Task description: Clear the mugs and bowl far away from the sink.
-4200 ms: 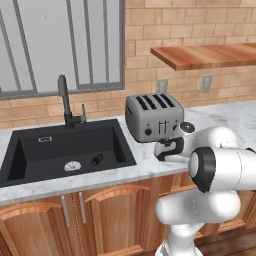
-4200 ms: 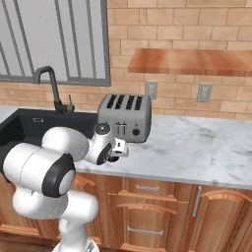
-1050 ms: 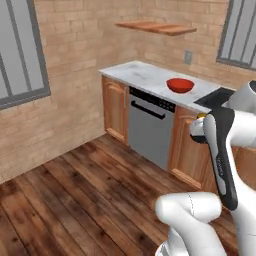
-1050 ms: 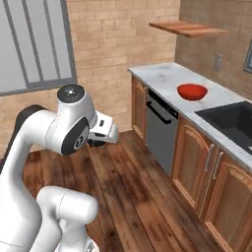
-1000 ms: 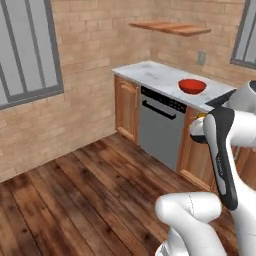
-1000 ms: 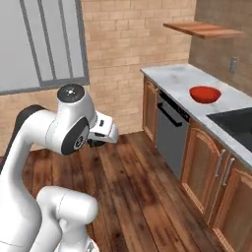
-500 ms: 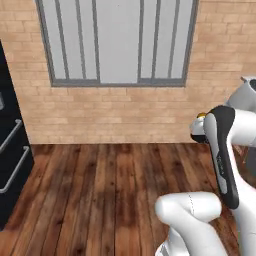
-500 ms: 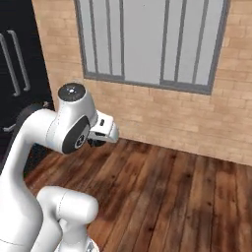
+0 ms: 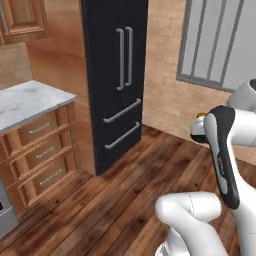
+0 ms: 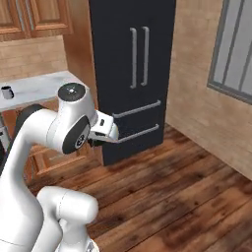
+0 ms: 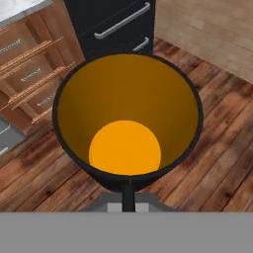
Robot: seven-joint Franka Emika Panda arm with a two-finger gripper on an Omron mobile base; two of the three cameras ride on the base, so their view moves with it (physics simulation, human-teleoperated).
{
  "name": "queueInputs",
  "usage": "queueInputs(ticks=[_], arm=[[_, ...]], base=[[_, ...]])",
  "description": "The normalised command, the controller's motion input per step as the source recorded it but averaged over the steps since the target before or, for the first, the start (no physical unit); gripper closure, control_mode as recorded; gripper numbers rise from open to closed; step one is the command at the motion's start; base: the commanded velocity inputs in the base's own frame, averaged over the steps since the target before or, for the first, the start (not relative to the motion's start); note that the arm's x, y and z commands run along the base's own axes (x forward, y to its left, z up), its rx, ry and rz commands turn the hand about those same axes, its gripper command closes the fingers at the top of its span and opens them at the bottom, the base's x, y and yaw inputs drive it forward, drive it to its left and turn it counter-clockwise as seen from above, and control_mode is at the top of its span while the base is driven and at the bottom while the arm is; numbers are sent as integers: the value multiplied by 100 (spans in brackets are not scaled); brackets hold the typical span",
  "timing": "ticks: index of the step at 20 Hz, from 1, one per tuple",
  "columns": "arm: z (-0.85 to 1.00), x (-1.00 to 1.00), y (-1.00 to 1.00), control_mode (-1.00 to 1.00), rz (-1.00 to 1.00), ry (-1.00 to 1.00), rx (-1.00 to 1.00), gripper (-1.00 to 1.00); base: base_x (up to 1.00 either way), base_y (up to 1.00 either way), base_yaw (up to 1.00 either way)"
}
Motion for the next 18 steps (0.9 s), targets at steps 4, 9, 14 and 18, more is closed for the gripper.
queueInputs(ticks=[4, 9, 14, 18], arm=[[0, 0, 0, 100, 0, 0, 0, 100], [0, 0, 0, 100, 0, 0, 0, 100], [0, 0, 0, 100, 0, 0, 0, 100], [0, 0, 0, 100, 0, 0, 0, 100]], base=[[26, 24, 81], [96, 14, 57], [100, 0, 52], [100, -19, 44]])
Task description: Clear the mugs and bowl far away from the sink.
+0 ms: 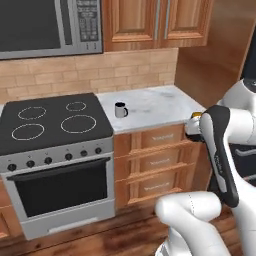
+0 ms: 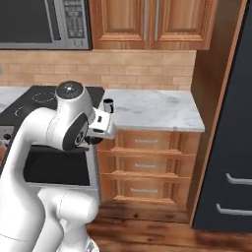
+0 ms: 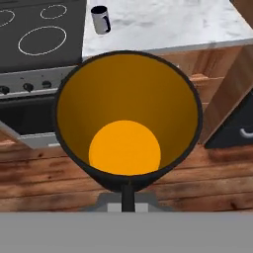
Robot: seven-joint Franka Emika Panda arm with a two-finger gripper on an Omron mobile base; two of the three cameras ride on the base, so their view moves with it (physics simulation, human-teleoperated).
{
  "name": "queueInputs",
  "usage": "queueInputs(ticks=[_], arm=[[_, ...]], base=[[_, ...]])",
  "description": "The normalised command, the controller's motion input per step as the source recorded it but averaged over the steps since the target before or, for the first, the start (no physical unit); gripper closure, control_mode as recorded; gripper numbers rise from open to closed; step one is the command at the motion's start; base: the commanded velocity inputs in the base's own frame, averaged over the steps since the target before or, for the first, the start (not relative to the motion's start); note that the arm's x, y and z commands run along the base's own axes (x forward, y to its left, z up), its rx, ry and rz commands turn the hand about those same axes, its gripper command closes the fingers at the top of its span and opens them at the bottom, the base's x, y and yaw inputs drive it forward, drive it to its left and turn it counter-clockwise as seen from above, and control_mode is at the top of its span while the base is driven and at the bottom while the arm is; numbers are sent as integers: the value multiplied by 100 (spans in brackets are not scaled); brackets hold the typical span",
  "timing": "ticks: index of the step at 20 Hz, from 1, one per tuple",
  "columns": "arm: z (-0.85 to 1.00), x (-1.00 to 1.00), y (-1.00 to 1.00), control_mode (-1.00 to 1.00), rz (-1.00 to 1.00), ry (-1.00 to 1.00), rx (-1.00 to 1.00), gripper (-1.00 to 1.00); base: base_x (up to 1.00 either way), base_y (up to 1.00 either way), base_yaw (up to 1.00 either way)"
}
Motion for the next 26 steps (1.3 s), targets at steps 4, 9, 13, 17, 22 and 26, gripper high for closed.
queueInputs(ticks=[4, 9, 13, 17, 22, 26], arm=[[0, 0, 0, 100, 0, 0, 0, 100], [0, 0, 0, 100, 0, 0, 0, 100], [0, 0, 0, 100, 0, 0, 0, 100], [-12, 6, 0, -100, 2, -1, 0, 100], [-88, 74, 12, -100, 10, 0, -4, 100], [-89, 100, 53, -100, 13, 0, -1, 100]], base=[[98, -57, 32], [99, -58, 18], [59, 6, 11], [26, 1, 6], [0, 0, 0], [0, 0, 0]])
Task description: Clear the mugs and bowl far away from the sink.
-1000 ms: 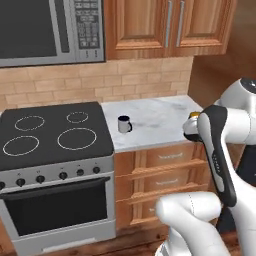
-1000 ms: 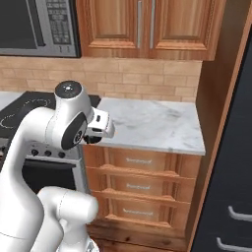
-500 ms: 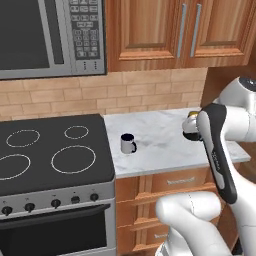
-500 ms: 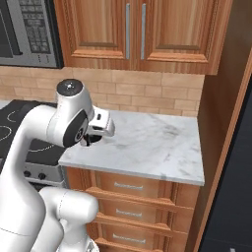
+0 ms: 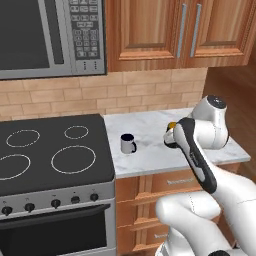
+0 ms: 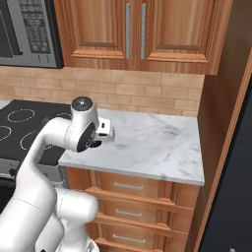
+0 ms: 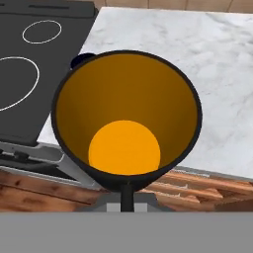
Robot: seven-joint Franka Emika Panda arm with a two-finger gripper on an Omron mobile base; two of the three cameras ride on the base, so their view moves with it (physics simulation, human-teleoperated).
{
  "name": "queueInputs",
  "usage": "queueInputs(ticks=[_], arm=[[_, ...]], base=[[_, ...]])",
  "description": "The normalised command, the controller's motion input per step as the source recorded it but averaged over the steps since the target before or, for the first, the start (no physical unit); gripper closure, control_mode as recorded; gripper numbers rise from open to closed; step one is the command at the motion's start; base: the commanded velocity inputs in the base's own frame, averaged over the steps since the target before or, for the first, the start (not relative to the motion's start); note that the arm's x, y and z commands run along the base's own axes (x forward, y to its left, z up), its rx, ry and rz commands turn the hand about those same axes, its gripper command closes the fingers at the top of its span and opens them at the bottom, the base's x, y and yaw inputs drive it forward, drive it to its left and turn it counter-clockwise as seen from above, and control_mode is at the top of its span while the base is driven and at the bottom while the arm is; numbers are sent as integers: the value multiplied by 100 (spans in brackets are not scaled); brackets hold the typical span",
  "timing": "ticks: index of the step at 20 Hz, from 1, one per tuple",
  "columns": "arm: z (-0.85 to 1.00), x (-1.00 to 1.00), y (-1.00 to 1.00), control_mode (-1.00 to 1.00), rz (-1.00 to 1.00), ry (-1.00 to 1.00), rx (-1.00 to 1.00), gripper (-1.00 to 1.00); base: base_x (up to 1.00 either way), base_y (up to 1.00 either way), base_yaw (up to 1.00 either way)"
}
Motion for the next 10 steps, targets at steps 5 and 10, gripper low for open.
queueInputs(ticks=[5, 10], arm=[[-75, 100, 21, -100, 9, 0, -3, 100], [-51, 100, 0, -100, 4, 0, -2, 100]], base=[[0, 0, 0], [0, 0, 0]])
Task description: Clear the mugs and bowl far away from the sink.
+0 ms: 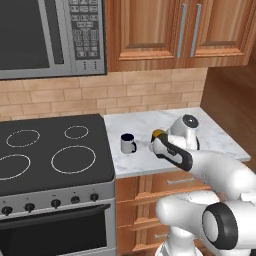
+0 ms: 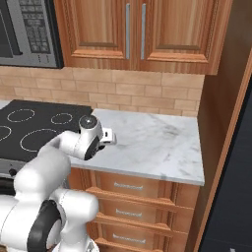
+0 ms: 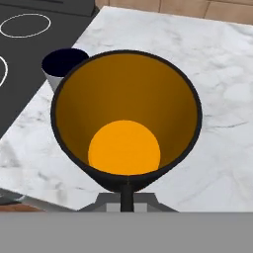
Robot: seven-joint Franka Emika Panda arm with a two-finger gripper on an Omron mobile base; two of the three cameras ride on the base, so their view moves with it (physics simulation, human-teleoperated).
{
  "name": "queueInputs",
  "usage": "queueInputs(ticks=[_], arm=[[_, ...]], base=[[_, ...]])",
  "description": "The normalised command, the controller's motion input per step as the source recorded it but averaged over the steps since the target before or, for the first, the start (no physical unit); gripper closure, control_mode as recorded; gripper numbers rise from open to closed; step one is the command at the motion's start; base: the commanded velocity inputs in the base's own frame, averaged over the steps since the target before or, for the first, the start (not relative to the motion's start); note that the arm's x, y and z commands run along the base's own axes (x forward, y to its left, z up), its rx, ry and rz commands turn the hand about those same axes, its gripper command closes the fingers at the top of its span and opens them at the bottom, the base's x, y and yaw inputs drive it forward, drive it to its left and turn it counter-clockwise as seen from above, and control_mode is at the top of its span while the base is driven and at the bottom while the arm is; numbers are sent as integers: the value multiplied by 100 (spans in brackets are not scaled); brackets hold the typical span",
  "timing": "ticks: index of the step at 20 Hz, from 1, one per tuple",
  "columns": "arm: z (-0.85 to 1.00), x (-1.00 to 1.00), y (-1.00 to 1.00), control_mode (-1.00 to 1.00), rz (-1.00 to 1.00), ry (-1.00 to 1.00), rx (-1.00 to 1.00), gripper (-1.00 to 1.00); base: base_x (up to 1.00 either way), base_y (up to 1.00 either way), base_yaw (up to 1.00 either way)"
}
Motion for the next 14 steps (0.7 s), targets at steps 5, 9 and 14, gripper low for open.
queueInputs(ticks=[5, 9, 14], arm=[[-11, 77, 0, -100, 0, 6, -2, 100], [-8, 42, -2, -100, 0, 16, -3, 100], [-59, 25, 0, -100, 1, 14, -11, 100]], base=[[0, 0, 0], [0, 0, 0], [0, 0, 0]])
